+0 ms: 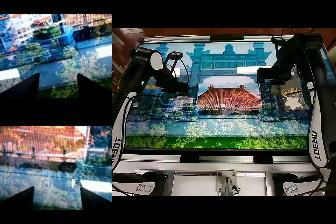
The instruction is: Fold the shirts.
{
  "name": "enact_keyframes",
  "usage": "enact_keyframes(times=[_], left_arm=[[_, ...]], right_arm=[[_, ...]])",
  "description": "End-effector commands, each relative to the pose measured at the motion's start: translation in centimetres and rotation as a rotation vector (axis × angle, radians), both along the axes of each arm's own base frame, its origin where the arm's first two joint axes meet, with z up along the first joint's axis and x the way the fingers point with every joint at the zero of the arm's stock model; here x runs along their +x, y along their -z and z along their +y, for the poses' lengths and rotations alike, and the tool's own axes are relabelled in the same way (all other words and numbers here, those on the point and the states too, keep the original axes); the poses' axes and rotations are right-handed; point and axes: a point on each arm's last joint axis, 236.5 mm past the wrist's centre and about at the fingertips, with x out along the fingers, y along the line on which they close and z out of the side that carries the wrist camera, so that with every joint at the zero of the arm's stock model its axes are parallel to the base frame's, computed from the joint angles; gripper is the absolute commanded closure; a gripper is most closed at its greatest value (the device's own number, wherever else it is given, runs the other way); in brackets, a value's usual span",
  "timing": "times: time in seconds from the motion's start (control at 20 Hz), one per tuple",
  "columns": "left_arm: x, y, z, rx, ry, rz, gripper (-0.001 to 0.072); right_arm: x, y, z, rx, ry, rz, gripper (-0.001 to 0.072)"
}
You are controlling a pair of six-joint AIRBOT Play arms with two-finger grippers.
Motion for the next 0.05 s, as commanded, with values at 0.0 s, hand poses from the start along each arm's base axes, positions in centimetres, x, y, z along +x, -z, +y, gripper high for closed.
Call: enact_keyframes(times=[0.0], left_arm=[[-0.15,0.03,0.06,0.003,0.003,0.007,0.0174]], right_arm=[[0.01,0.01,0.07,0.0,-0.002,0.0,0.0021]])
